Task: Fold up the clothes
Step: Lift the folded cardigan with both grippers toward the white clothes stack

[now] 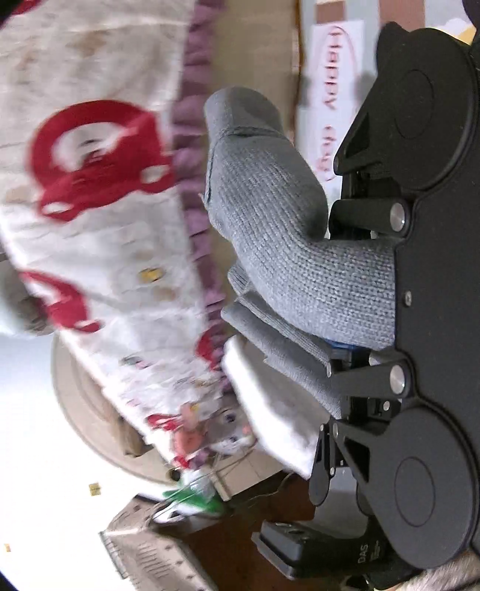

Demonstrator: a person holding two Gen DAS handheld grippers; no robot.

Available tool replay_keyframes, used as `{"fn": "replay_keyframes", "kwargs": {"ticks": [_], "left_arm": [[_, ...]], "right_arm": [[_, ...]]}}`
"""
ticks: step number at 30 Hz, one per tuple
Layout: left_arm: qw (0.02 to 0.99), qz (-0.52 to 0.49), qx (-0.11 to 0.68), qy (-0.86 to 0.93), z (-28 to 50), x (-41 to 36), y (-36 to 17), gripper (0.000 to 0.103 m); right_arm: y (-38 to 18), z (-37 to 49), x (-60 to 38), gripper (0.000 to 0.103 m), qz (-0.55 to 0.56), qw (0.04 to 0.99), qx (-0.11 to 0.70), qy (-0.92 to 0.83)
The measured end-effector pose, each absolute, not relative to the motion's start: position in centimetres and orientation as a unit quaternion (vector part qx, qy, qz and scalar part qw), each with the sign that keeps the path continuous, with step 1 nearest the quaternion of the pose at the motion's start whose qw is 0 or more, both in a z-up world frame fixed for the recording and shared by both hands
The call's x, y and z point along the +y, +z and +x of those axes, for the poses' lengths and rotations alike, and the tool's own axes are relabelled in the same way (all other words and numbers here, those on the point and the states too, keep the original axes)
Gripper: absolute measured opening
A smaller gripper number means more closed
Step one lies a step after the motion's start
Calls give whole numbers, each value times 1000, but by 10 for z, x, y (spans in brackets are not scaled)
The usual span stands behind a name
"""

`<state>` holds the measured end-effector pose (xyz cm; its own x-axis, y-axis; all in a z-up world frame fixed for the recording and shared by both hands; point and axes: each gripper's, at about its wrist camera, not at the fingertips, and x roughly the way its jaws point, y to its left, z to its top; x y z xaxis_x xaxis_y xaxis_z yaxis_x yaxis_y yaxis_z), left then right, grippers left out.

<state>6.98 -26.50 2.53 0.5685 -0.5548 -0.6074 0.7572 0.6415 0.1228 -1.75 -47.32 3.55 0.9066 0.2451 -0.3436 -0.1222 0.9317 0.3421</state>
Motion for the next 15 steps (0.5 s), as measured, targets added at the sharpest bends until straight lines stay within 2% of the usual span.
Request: {"fn": "replay_keyframes", "kwargs": {"ticks": [8,11,15], "left_arm": [[888,175,249,-344,52,-206,142,31],[885,181,254,-346,44,-176,169,31],[876,211,256,-351,39,-132,173,31]], "right_arm": [[121,-51,-427,46,158,972,141,105],[140,-51,-406,46,159,970,137,122],[155,-41,-377,45,164,965,138,153]]}}
